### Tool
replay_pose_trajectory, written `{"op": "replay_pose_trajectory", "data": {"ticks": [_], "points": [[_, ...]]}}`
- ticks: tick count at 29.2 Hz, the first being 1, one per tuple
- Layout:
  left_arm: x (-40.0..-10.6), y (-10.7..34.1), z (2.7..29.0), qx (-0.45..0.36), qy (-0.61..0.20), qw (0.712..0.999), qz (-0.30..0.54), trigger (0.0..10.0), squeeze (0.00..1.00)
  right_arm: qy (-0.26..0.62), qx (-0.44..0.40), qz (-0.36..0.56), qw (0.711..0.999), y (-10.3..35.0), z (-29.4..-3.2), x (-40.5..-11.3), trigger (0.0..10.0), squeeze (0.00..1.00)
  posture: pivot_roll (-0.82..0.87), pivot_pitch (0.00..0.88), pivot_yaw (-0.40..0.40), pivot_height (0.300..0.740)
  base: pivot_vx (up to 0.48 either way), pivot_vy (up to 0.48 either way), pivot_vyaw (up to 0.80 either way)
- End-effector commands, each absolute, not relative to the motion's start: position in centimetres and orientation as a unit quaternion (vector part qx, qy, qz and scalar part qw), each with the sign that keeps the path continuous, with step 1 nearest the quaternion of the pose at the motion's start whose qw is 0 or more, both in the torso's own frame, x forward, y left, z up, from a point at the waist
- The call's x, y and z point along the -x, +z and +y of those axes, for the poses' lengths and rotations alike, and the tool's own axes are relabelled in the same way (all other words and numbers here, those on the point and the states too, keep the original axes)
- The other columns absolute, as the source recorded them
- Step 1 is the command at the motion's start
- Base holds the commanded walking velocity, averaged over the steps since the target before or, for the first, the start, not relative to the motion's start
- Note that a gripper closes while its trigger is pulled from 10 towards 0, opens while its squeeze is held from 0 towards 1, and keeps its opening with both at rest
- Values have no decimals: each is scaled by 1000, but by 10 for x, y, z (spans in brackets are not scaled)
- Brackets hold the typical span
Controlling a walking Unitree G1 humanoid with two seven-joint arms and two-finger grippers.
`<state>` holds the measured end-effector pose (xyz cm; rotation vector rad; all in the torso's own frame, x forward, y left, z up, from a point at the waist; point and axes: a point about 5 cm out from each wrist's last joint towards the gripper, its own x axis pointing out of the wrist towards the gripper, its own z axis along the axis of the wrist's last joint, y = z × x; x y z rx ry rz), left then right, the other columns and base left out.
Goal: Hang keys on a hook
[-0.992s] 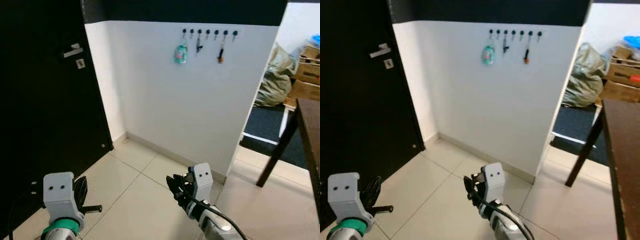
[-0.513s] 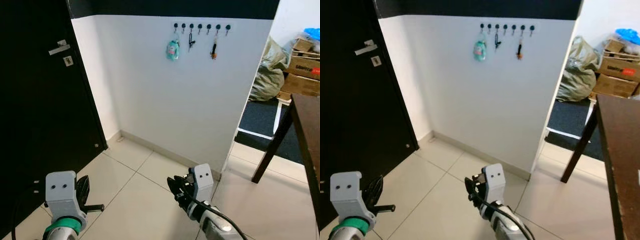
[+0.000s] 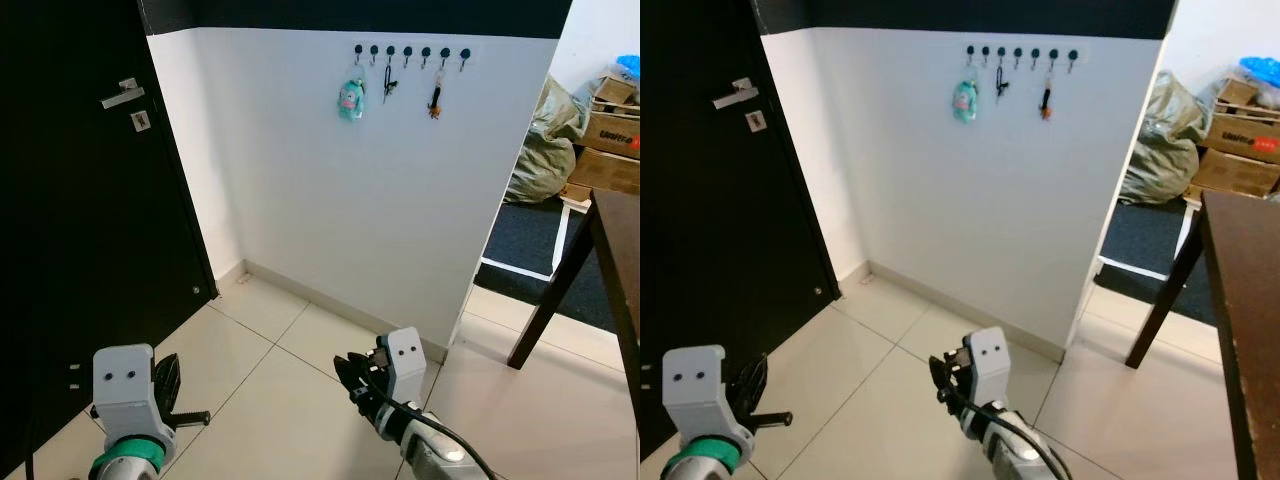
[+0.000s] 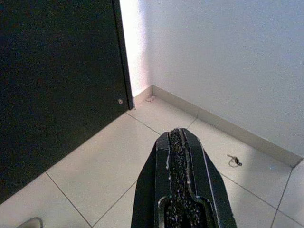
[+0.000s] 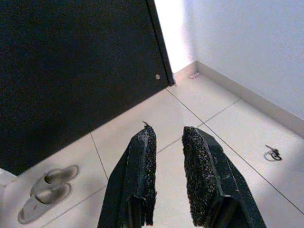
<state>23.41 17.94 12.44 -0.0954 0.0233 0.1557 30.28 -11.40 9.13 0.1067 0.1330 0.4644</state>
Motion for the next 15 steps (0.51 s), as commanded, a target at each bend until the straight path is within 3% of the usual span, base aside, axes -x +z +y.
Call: {"op": "replay_pose_trajectory", "data": {"ticks": [1,10,15], "points": [[-231,114,181,40,85,995,40,10000,0,226,-51,82,969,84,-116,-302,10000,0,-8,0,138,740,0,0,0],[-230,105,183,34,93,993,61,10000,0,208,-47,109,971,72,-123,-306,10000,0,2,11,131,740,0,0,0],[-230,78,196,28,123,986,111,10000,0,192,-26,149,970,55,-131,-309,10000,0,-2,24,137,740,0,0,0]]}}
